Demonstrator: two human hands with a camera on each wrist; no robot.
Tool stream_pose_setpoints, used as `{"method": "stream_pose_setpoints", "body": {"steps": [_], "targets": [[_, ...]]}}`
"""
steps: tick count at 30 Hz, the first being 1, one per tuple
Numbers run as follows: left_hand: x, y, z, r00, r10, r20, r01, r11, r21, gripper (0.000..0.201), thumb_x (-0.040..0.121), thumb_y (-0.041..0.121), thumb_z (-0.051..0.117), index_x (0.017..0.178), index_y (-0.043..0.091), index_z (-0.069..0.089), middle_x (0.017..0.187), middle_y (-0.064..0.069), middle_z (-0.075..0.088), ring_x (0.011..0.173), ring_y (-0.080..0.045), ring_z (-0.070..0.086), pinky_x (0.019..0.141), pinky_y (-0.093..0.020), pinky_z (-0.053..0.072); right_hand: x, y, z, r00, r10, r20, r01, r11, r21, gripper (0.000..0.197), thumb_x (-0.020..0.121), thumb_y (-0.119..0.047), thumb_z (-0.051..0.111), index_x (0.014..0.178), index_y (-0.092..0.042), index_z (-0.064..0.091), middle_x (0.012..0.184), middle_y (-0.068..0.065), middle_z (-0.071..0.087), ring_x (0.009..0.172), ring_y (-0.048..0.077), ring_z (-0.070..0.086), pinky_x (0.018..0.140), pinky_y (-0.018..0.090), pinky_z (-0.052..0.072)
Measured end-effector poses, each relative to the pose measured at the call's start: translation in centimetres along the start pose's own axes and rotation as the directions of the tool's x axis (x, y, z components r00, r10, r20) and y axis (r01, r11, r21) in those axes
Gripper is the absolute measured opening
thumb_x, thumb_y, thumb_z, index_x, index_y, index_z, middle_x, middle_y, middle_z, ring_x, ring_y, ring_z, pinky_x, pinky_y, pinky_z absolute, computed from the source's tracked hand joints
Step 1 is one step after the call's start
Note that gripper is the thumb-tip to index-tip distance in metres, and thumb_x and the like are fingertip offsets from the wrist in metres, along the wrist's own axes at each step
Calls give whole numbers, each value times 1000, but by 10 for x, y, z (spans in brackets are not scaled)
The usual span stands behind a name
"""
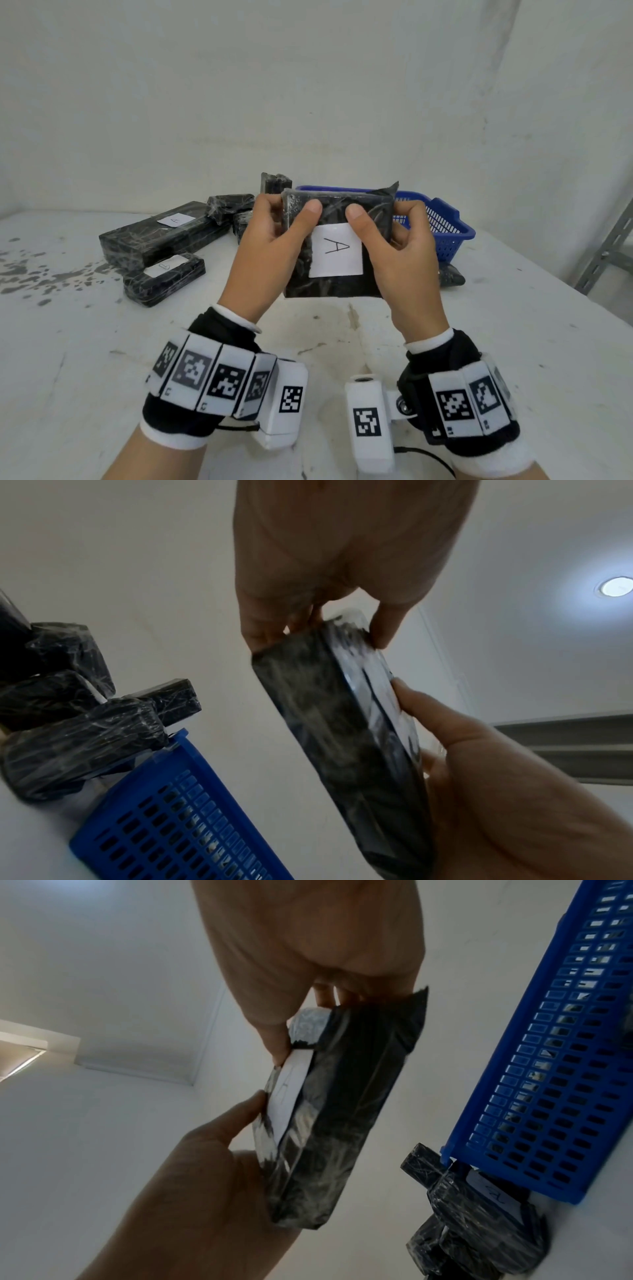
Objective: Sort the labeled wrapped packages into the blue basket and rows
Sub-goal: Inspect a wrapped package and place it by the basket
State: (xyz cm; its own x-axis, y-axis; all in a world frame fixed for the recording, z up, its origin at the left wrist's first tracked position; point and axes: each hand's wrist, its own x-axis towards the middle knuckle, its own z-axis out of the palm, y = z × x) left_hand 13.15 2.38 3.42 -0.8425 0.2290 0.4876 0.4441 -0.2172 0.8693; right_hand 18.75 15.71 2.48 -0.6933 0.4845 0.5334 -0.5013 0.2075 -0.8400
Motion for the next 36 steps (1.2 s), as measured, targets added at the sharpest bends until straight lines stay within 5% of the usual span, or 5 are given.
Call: {"method": "stream_pose_setpoints", "body": {"steps": [10,13,16,27,36], "targets": [[4,3,-10,959,98,-268,-155,967,-201,39,91,18,66,124,32,50,93,-13,61,80,-15,63,66,-27,53,2,0,-3,992,52,114,-56,998,25,76,82,-44,72,149,-39,37,131,4,63,108,1,67,83,9,49],[5,4,-6,955,17,-296,-104,954,-281,13,97,17,56,107,23,52,93,-3,66,73,-9,64,58,-20,51,2,2,-2,987,71,147,-77,996,34,82,84,-44,76,151,-43,29,130,2,66,116,4,64,99,26,52],[3,5,-4,966,-10,-258,-63,960,-272,13,95,17,58,101,21,47,100,-5,63,72,-7,67,60,-25,56,3,1,-3,979,106,175,-132,981,141,80,84,-34,78,149,-43,32,121,10,71,115,23,67,101,47,53],[3,-2,-7,996,-67,52,68,998,-10,95,69,35,79,147,22,26,134,1,59,119,-15,60,101,-42,48,8,-5,-15,981,31,193,-51,994,98,62,92,-7,66,148,-24,43,121,5,72,104,18,72,87,33,59],[1,2,-5,997,-63,38,62,998,34,88,71,47,81,143,19,37,127,5,63,116,-10,61,102,-35,47,7,-4,-13,973,16,229,-32,997,68,74,90,-6,70,151,-26,34,114,2,74,98,15,72,87,30,57]]}}
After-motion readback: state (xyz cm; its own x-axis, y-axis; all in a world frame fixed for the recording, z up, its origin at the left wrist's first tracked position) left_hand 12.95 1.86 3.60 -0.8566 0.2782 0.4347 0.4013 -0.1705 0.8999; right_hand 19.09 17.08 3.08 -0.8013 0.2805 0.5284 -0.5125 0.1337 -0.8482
